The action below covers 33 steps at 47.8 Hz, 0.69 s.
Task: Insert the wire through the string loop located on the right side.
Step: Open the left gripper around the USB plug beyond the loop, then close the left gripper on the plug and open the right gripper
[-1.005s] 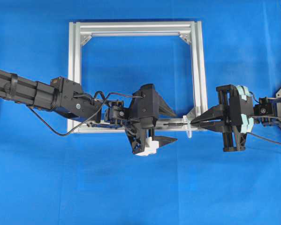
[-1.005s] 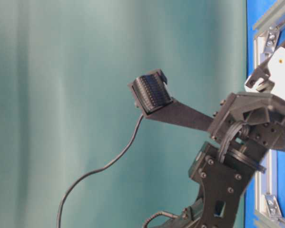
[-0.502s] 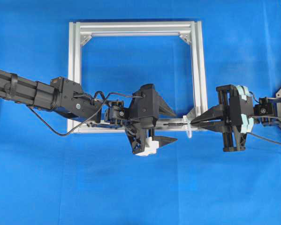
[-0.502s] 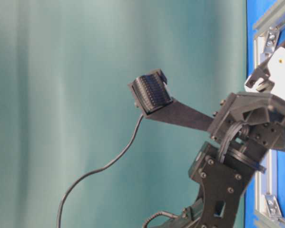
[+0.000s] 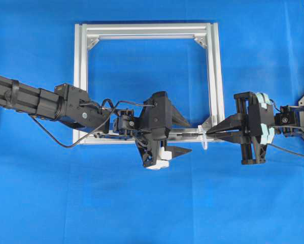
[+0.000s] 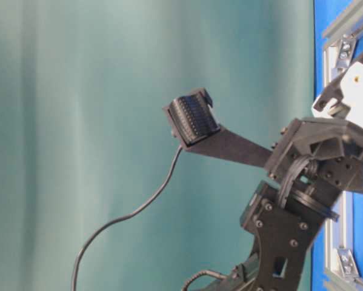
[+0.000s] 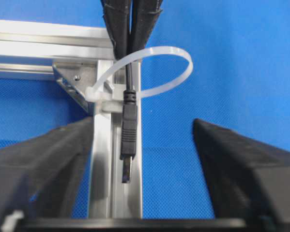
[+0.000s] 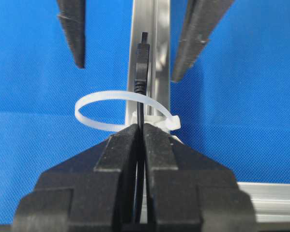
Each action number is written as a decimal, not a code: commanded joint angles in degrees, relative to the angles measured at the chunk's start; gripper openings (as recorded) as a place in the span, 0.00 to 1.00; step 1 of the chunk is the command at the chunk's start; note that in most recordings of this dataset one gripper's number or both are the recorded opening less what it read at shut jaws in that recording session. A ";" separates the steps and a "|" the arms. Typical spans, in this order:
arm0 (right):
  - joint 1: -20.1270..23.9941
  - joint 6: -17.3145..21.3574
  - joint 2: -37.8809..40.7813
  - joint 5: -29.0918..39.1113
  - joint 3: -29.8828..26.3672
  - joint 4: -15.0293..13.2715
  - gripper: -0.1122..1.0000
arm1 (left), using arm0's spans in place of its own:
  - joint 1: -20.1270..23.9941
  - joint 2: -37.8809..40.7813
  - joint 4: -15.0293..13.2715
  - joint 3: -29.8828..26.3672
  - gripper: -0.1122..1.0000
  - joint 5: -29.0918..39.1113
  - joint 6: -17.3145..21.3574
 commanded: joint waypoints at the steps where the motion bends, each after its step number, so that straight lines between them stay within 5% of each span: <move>1: -0.09 -0.09 -0.35 -0.26 -0.79 0.00 0.07 | -0.18 -1.05 0.18 -1.49 0.62 -0.53 0.18; 10: 0.00 -0.09 -0.35 0.00 -0.88 0.00 0.07 | 0.35 -1.05 0.18 -1.49 0.17 -0.53 0.18; 33: 0.35 -0.26 -0.35 0.00 -0.79 -0.18 0.07 | 0.44 -1.14 0.26 -1.14 0.18 -0.35 0.18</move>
